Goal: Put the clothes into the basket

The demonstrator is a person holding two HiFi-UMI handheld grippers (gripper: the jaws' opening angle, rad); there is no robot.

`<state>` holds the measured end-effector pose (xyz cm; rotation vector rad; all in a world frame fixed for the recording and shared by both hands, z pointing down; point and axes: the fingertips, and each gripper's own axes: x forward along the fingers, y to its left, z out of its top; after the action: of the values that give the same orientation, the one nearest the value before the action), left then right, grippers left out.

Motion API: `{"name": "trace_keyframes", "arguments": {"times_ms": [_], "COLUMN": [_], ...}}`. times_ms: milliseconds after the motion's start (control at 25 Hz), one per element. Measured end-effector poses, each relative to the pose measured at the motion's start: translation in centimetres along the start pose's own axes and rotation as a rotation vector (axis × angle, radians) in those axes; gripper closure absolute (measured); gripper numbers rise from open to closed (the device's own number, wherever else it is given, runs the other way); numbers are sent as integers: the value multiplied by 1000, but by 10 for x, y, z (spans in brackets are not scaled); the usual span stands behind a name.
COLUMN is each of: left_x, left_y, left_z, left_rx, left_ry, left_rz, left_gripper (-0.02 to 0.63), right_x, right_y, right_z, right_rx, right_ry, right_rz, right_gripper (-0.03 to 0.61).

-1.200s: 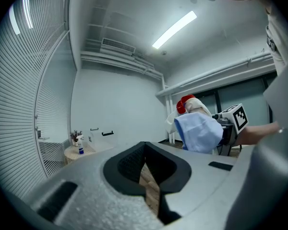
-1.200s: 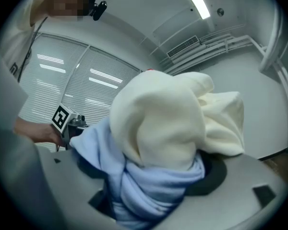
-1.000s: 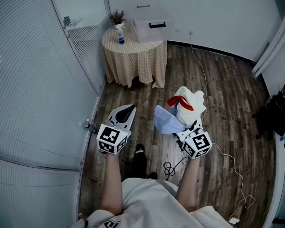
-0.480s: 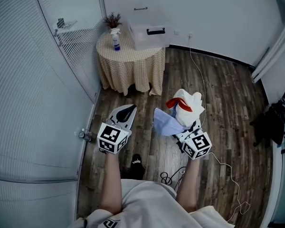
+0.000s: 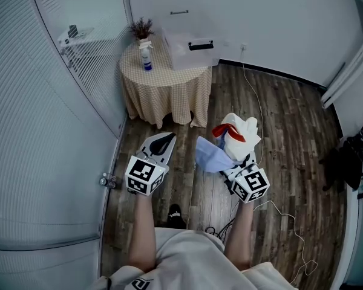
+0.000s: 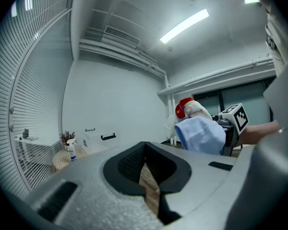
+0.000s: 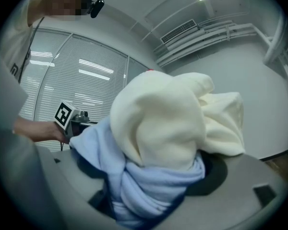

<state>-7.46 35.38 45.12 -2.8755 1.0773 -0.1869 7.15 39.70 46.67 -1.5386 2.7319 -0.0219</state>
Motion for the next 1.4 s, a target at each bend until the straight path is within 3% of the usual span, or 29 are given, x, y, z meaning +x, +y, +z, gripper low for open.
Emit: {"name": "trace_keyframes", "arguments": {"times_ms": [360,560,800,1120,1400], "left_x": [26,53,56,75,126], "left_y": [50,121,133,144,197], "left_z": [-5,-22,-26,-15,-4], "left_rx": [7,33,19,30,30], "left_ry": [22,65,60,47,54], "left_rz": [-32,-66,-75,-93,-77], "left_gripper": [603,603,603,603,603], "right_x": [59,137,150,160,218], "right_y": [-16,-26,-20,-45,-87], "right_z": [3,0,-5,8,15], "right_rx": [29,23,15,16,-8], "right_ry": [3,23,34,5,26], "right_rz": [-4,-14,-15,-66,-87], "right_gripper": [156,156,156,156,156]}}
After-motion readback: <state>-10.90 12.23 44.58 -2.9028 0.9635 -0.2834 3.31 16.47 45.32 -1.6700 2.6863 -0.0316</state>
